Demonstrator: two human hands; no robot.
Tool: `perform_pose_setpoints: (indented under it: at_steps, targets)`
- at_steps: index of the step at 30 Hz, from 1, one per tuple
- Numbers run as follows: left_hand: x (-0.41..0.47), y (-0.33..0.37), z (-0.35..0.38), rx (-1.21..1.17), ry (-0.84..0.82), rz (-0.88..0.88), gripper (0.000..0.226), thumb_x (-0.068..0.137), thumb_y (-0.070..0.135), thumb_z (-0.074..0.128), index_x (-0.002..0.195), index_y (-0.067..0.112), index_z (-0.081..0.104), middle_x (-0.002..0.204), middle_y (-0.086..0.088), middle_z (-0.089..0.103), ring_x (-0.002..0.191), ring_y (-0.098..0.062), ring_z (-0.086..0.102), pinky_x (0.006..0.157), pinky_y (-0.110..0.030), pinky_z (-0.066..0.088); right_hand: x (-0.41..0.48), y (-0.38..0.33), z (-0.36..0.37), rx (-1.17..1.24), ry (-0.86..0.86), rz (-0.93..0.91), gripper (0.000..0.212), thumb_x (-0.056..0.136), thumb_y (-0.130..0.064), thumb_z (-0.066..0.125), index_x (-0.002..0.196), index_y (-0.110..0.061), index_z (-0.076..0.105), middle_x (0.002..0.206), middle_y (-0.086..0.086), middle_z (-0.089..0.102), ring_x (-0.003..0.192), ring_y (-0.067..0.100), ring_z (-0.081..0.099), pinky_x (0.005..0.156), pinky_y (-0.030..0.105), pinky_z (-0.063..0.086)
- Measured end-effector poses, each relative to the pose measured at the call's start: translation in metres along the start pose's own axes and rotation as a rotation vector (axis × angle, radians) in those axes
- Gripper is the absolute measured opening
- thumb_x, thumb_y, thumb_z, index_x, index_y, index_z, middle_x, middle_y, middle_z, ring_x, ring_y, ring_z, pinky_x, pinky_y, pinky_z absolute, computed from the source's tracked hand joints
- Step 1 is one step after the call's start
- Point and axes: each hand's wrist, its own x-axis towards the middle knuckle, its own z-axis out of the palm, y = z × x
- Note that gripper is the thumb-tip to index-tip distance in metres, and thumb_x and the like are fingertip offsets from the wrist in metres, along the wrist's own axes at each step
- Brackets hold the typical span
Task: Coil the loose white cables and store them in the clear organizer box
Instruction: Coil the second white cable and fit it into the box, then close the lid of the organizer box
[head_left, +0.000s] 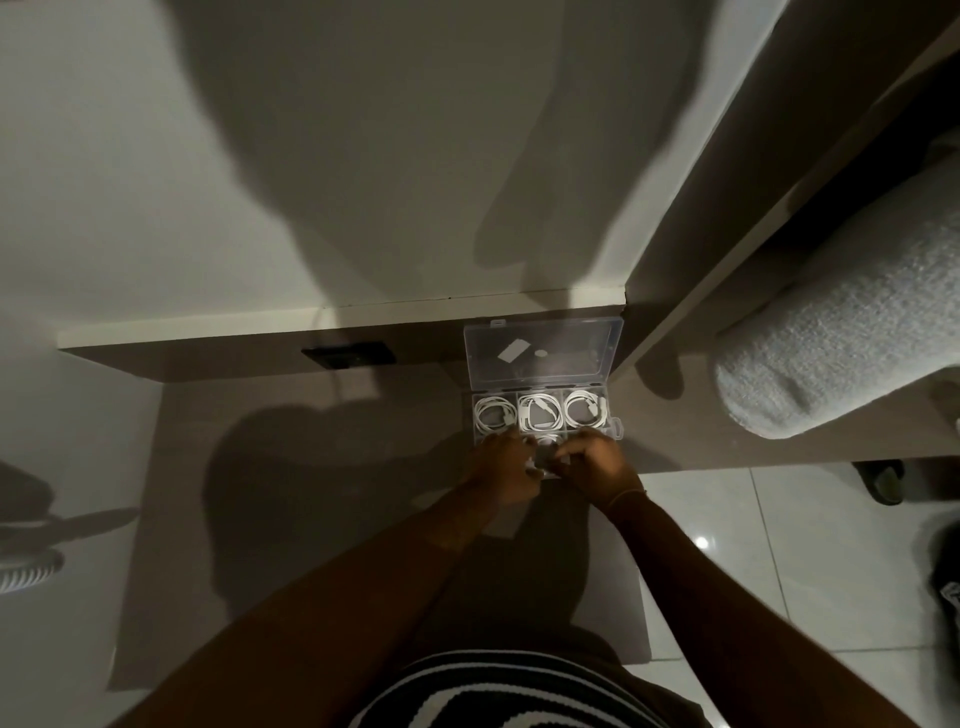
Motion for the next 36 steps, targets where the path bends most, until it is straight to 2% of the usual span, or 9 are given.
perform_pose_setpoints:
  at_steps: [6, 9, 15, 17, 23, 26, 28, 32, 36]
  targets:
    - [0.003, -0.006, 0.002, -0.117, 0.029, 0.009, 0.048, 0.099, 0.019, 0.068, 0.146, 0.012, 0.06, 0.153, -0.01, 0.055, 0.141, -0.029, 0.053, 0.116, -0.038, 0.045, 0.005, -0.005, 0.011, -0.064, 0.018, 0.143, 0.018, 0.099, -0.025, 0.069, 0.106, -0.011, 0.079, 0.12, 0.009, 0.071, 0.116, 0.024, 0.064, 0.106, 0.033, 0.046]
    - [0.004, -0.014, -0.004, -0.18, 0.011, 0.042, 0.044, 0.101, 0.011, 0.066, 0.145, 0.007, 0.062, 0.147, -0.013, 0.06, 0.135, -0.028, 0.058, 0.111, -0.032, 0.045, 0.005, -0.005, 0.013, -0.041, 0.033, 0.205, 0.02, 0.1, -0.029, 0.066, 0.107, -0.013, 0.077, 0.12, 0.007, 0.069, 0.117, 0.024, 0.063, 0.106, 0.033, 0.047]
    - [0.005, -0.011, -0.006, -0.216, 0.014, 0.024, 0.036, 0.1, 0.007, 0.069, 0.135, 0.003, 0.069, 0.132, -0.018, 0.07, 0.126, -0.032, 0.065, 0.11, -0.043, 0.051, 0.004, -0.006, 0.013, -0.059, 0.015, 0.233, 0.02, 0.099, -0.031, 0.067, 0.108, -0.017, 0.078, 0.126, 0.007, 0.066, 0.119, 0.025, 0.062, 0.11, 0.038, 0.047]
    - [0.005, -0.007, -0.004, -0.225, 0.029, 0.021, 0.026, 0.101, 0.008, 0.067, 0.126, 0.004, 0.073, 0.125, -0.016, 0.073, 0.12, -0.03, 0.069, 0.105, -0.043, 0.055, 0.005, -0.006, 0.013, -0.063, 0.012, 0.244, 0.022, 0.099, -0.032, 0.067, 0.11, -0.016, 0.077, 0.126, 0.006, 0.066, 0.119, 0.025, 0.062, 0.109, 0.038, 0.048]
    - [0.002, -0.012, -0.002, -0.293, 0.066, 0.01, 0.025, 0.102, 0.013, 0.068, 0.124, 0.004, 0.075, 0.123, -0.017, 0.074, 0.118, -0.031, 0.069, 0.103, -0.039, 0.054, 0.004, -0.004, 0.016, -0.051, 0.026, 0.26, 0.03, 0.104, -0.036, 0.058, 0.115, -0.014, 0.074, 0.123, 0.008, 0.068, 0.116, 0.024, 0.063, 0.105, 0.035, 0.048]
    - [-0.005, -0.018, -0.005, -0.358, 0.182, 0.022, 0.024, 0.104, 0.015, 0.066, 0.124, 0.008, 0.076, 0.117, -0.015, 0.078, 0.108, -0.027, 0.073, 0.098, -0.041, 0.058, -0.002, 0.0, 0.018, -0.074, 0.033, 0.19, 0.034, 0.105, -0.038, 0.057, 0.12, -0.013, 0.074, 0.131, 0.01, 0.066, 0.121, 0.025, 0.061, 0.108, 0.038, 0.048]
    - [-0.008, -0.027, -0.013, -0.275, 0.374, 0.024, 0.03, 0.107, 0.023, 0.06, 0.135, 0.02, 0.071, 0.123, -0.007, 0.076, 0.107, -0.022, 0.073, 0.093, -0.041, 0.061, -0.005, 0.002, 0.019, -0.128, 0.034, 0.126, 0.031, 0.105, -0.038, 0.057, 0.118, -0.016, 0.076, 0.135, 0.01, 0.064, 0.125, 0.026, 0.06, 0.11, 0.039, 0.047]
    - [-0.001, -0.043, -0.038, 0.125, 0.775, 0.115, 0.057, 0.102, 0.032, 0.052, 0.158, 0.033, 0.046, 0.149, -0.007, 0.055, 0.131, -0.03, 0.054, 0.102, -0.047, 0.051, -0.009, 0.001, 0.018, -0.088, 0.12, 0.113, 0.026, 0.105, -0.032, 0.058, 0.114, -0.016, 0.077, 0.126, 0.009, 0.066, 0.122, 0.028, 0.06, 0.107, 0.04, 0.048]
    - [0.021, -0.032, -0.075, 0.263, 0.761, 0.128, 0.075, 0.099, 0.036, 0.046, 0.168, 0.027, 0.018, 0.174, -0.006, 0.021, 0.16, -0.029, 0.023, 0.125, -0.054, 0.025, -0.016, 0.0, 0.016, -0.108, 0.327, 0.134, 0.027, 0.103, -0.027, 0.062, 0.122, -0.014, 0.075, 0.124, 0.013, 0.066, 0.12, 0.033, 0.057, 0.104, 0.041, 0.048]
